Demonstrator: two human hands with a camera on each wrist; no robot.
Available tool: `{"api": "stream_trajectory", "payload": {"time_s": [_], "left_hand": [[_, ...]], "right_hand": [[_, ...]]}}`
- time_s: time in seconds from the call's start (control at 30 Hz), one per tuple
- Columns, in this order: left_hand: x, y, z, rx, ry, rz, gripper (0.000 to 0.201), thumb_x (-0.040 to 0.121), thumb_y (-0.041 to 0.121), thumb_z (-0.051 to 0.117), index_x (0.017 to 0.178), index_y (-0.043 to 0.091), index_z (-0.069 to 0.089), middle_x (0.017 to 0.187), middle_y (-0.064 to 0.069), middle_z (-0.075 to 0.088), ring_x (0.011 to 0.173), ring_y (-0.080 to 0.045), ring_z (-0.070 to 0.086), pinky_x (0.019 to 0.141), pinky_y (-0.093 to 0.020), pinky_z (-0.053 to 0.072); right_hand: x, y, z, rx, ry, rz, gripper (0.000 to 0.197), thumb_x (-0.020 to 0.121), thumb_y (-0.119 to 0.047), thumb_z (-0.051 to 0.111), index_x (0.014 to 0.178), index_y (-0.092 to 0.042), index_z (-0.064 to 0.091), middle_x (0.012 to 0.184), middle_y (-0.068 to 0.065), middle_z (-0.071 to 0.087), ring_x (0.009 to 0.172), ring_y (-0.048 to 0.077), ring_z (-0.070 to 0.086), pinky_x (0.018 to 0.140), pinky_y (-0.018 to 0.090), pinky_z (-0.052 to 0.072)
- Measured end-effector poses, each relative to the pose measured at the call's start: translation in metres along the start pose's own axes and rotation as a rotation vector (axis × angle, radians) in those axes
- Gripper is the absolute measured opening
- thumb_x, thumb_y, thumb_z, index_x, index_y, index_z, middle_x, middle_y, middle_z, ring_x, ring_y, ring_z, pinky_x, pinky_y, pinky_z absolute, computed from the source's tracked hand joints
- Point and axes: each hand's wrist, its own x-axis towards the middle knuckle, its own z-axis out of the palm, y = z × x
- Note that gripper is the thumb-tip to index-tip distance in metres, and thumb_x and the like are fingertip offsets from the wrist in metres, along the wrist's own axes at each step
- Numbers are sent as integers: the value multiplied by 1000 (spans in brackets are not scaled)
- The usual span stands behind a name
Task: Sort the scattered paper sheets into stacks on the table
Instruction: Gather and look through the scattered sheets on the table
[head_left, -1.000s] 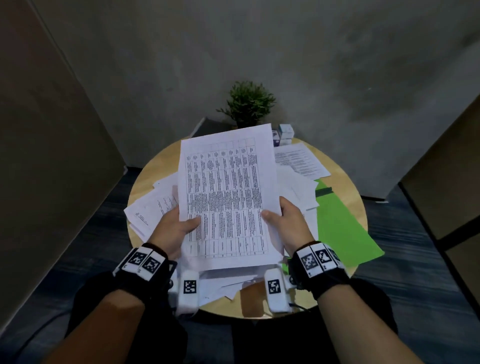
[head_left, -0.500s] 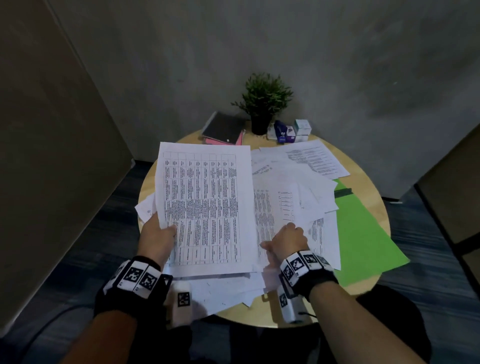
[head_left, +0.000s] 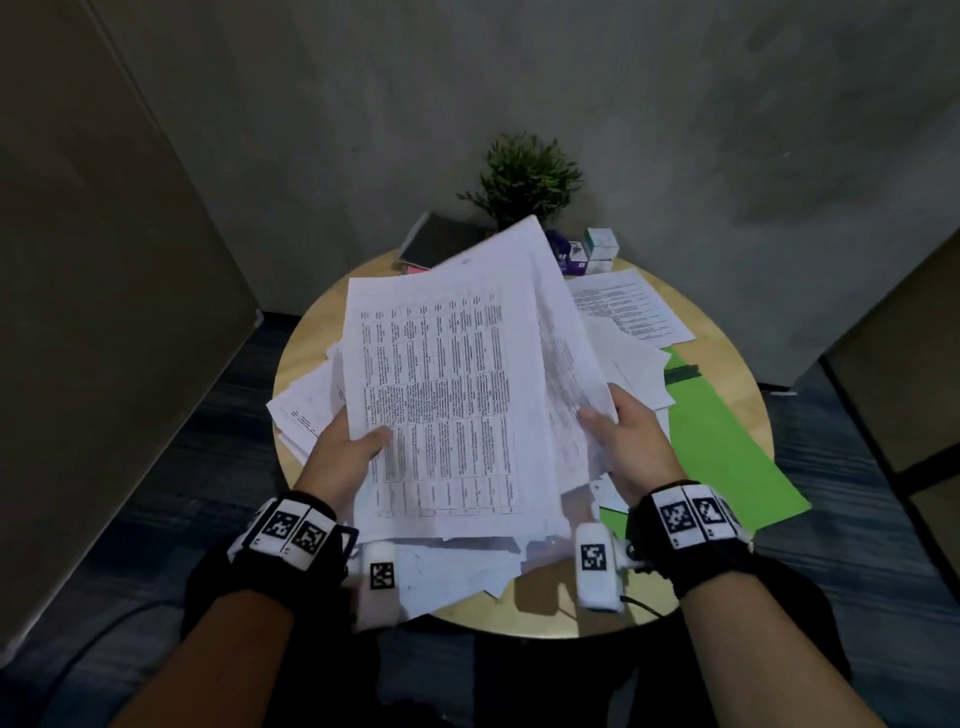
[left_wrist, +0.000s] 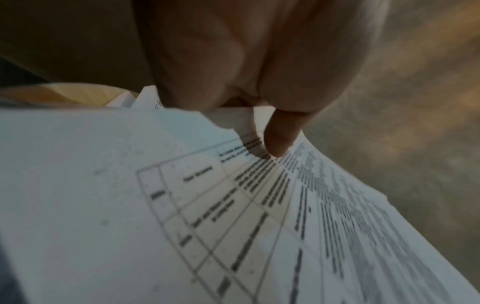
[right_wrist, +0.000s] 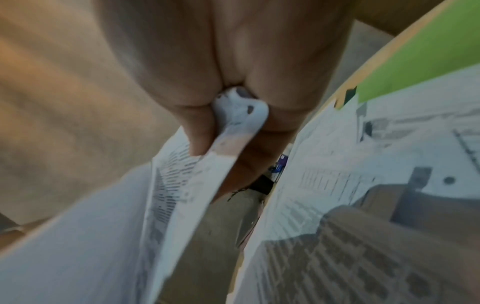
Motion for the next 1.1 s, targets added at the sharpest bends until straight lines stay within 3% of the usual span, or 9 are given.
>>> {"api": "stream_trajectory", "payload": {"time_s": [0.13,0.23,0.33,0.43,0.63,0.77,0.83,0.93,1.1], "left_hand": [[-2,7,-2,-59,-108,-3,43,96,-3,49,136,10,48,127,-5,63,117,-21,59,104,-38,43],[-6,16,-18,29,30,34,38,93,-8,51,127,9,54,115,-6,67,104,-21,64,90,-34,52],[0,13,-44,130,227,67,38,91,-6,51,124,12,58,112,-5,67,106,-25,64,97,-44,49],[7,7,-58,152,313,55,34,92,-4,51,118,16,60,109,-4,68,103,-26,64,95,-47,50],[16,2,-53,146,322,56,31,92,-2,51,117,13,61,108,-6,67,99,-24,64,90,-39,50],[24,-5,-47,91,270,45,34,93,-3,50,124,9,58,113,-6,65,103,-23,61,93,-38,48],[31,-15,-44,101,229,31,32,92,-2,51,121,10,59,115,-8,65,108,-27,61,98,-43,47],[38,-23,-35,91,180,24,29,92,-2,53,113,18,58,111,-4,65,108,-27,60,99,-43,46],[40,-24,-22,145,123,35,27,93,-2,53,109,19,57,98,3,64,99,-21,59,92,-33,44]], "right_hand": [[-4,-16,28,50,-188,-3,29,94,-6,52,110,-26,66,103,4,73,90,24,70,67,32,54],[6,-11,47,-67,-246,24,19,92,-15,57,104,-27,67,84,-1,71,69,20,65,59,30,51],[26,3,55,-163,-168,132,16,89,-33,63,96,-20,67,88,2,70,70,21,64,71,41,55],[48,18,61,-616,-108,107,31,86,-38,66,106,-14,64,106,4,67,93,22,63,79,30,48],[71,27,93,-1118,50,308,79,70,-53,76,129,-11,44,134,13,43,126,32,37,101,47,36],[79,43,81,-1182,175,454,99,62,-59,79,137,-10,37,137,13,41,126,31,38,100,46,36],[80,53,70,-1123,170,515,92,66,-47,82,135,-5,38,131,15,47,121,31,46,94,41,43],[81,55,51,-1011,153,482,41,86,-15,67,121,3,54,118,18,62,108,31,60,80,31,50],[72,60,58,-1231,144,519,84,71,-67,65,128,-7,49,125,10,47,120,30,42,99,41,35]]}}
